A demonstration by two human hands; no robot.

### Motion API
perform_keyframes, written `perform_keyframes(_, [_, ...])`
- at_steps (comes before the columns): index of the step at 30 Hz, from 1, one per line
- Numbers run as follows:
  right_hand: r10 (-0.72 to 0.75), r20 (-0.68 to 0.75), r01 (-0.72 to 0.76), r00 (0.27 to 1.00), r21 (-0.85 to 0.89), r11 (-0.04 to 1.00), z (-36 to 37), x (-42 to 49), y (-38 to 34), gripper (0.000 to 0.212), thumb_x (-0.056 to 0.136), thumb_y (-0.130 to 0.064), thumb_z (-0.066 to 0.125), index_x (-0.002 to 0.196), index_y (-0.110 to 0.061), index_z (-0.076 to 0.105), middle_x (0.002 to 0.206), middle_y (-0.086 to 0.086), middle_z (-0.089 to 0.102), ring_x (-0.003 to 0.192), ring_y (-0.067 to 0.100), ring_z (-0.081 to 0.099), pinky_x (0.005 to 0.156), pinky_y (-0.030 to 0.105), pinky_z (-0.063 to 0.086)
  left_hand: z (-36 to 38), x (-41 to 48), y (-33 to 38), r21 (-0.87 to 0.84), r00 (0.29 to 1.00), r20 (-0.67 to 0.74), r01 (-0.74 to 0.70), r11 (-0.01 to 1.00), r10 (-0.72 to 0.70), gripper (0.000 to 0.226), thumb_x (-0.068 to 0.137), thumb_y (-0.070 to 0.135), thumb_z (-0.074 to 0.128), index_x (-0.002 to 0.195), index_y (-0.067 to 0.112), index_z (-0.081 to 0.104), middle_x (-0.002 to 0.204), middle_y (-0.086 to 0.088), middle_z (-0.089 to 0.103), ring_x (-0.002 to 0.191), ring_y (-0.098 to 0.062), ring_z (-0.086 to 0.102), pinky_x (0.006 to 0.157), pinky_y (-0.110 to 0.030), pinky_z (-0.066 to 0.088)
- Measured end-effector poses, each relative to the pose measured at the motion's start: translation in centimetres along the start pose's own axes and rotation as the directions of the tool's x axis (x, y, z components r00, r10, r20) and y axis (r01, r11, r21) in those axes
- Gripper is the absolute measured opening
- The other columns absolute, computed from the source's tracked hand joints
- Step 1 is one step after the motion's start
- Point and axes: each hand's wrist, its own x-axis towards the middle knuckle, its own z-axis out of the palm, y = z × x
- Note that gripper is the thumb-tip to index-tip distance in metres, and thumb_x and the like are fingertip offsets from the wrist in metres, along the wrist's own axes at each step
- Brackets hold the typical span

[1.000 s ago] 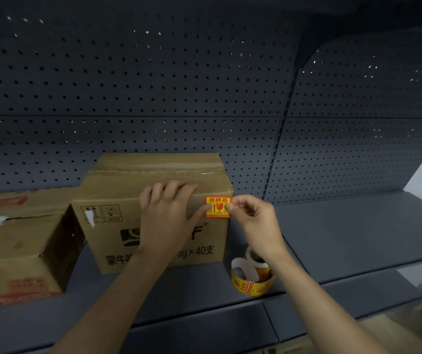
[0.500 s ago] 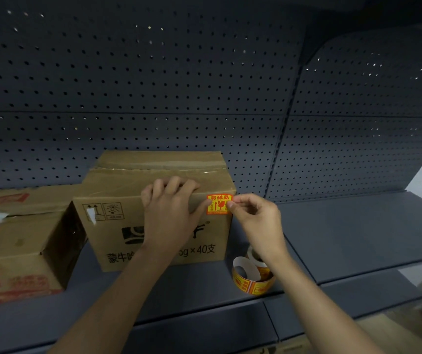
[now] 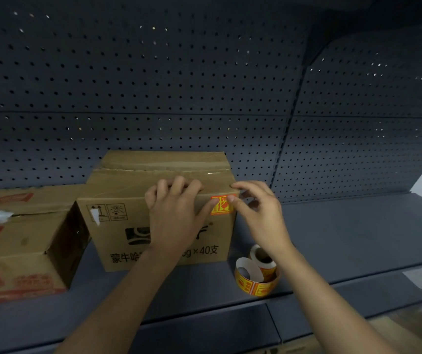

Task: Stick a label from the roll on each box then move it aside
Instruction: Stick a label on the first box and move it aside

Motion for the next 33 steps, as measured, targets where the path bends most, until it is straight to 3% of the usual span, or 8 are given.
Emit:
perform_keyframes(6, [-0.046,-0.016,0.046,0.999,-0.049,0.998,0.4,0.0,0.5,0.023,0.089,-0.034,0.070,0.112,-0.028,0.070,0.113,-0.008,0.058,0.106,0.010,0.059,0.091,0.036,0.051,0.0,0.0,-0.3,0.009,1.000,0.014,-0.017,1.000,0.016,0.053,0.085,0.073,0.046,0.105,0.026,0.064,0.100,0.002,0.059,0.094,-0.025,0.052,0.088,-0.044,0.034])
perform_keyframes(10, [-0.046,0.047,0.049,0.998,-0.062,0.997,0.3,-0.5,0.9,0.035,0.086,-0.029,0.075,0.118,-0.035,0.063,0.118,-0.013,0.055,0.108,0.003,0.056,0.094,0.025,0.049,0.2,-0.4,-0.5,0.036,0.998,0.014,-0.057,0.998,0.056,0.057,0.076,0.073,0.060,0.107,0.026,0.063,0.101,0.002,0.059,0.096,-0.026,0.053,0.088,-0.044,0.033])
perform_keyframes(24, [-0.087,0.060,0.095,0.994,-0.146,0.985,0.6,-0.7,1.2,0.045,0.084,-0.017,0.077,0.126,-0.024,0.060,0.122,-0.005,0.054,0.112,0.007,0.054,0.086,0.000,0.037,0.1,-0.2,-0.6,0.074,0.997,0.034,-0.070,0.995,0.067,0.059,0.070,0.068,0.072,0.109,0.025,0.062,0.103,0.000,0.060,0.095,-0.026,0.054,0.085,-0.043,0.034])
perform_keyframes(28, [-0.070,0.080,0.080,0.994,-0.132,0.988,0.4,-0.9,1.1,0.048,0.085,-0.019,0.077,0.128,-0.028,0.059,0.124,-0.006,0.054,0.111,0.007,0.054,0.086,0.000,0.037,-0.2,-0.3,-0.8,0.062,0.995,0.050,-0.094,0.994,0.091,0.062,0.074,0.071,0.063,0.114,0.024,0.062,0.109,0.000,0.061,0.100,-0.027,0.054,0.089,-0.044,0.034])
perform_keyframes(33, [-0.017,0.091,0.020,0.996,-0.035,0.999,0.0,-1.0,0.2,0.053,0.087,-0.027,0.075,0.133,-0.040,0.053,0.123,-0.020,0.052,0.113,-0.007,0.052,0.092,0.010,0.043,-2.0,-0.3,-1.9,-0.016,0.991,0.057,-0.120,0.993,0.121,0.061,0.086,0.065,0.053,0.128,0.021,0.059,0.129,0.002,0.062,0.117,-0.022,0.057,0.108,-0.046,0.031])
